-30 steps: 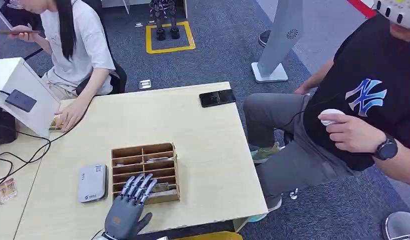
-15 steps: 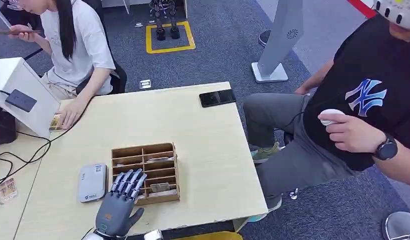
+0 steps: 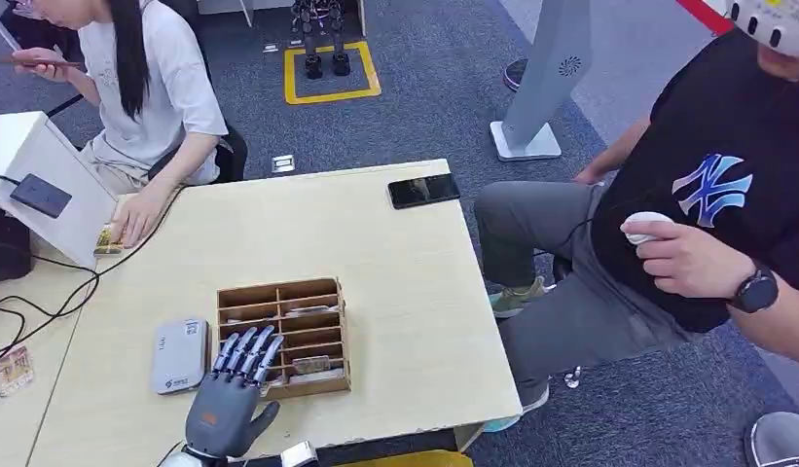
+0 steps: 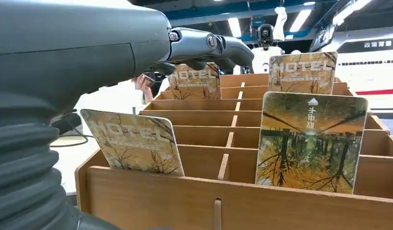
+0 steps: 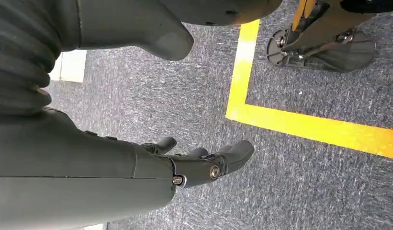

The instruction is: Pass the card to the sensor for recognition and then transmit it.

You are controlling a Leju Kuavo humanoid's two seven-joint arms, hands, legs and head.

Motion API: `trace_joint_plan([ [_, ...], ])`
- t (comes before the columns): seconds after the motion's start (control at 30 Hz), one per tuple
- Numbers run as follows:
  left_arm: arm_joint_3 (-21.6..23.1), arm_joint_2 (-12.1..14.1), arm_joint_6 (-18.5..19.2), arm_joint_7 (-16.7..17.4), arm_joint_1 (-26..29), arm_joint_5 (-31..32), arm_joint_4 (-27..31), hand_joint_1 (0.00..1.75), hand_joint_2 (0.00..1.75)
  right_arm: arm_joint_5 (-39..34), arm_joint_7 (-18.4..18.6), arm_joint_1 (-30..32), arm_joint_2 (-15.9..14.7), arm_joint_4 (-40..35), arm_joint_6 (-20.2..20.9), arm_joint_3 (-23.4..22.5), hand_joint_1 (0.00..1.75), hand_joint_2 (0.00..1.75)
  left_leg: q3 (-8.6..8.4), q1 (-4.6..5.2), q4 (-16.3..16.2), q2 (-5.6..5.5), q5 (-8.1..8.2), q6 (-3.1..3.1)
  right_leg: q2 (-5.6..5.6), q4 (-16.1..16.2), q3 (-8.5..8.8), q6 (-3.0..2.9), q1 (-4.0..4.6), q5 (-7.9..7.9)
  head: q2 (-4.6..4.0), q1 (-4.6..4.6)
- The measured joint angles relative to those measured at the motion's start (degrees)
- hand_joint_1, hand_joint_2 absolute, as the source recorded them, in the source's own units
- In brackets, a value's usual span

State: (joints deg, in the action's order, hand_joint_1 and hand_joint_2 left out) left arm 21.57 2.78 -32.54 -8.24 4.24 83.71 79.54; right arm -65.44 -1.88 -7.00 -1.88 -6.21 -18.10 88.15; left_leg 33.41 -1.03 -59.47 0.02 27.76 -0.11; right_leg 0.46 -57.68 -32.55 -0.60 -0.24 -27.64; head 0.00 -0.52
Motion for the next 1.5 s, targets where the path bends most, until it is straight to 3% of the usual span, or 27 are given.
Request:
trace_joint_plan([
  [1.5,-2.2,-0.1,0.5,-0.7,0.5,0.9,1.4,0.0,1.75,0.0,0.0,0.0,0.0,0.2,-0.1,0.0,0.0,1.75,0.0,0.0,0.0,0.0,0.0,0.0,-0.01,0.0,0.0,0.0,0.0,0.0,0.0,0.0],
])
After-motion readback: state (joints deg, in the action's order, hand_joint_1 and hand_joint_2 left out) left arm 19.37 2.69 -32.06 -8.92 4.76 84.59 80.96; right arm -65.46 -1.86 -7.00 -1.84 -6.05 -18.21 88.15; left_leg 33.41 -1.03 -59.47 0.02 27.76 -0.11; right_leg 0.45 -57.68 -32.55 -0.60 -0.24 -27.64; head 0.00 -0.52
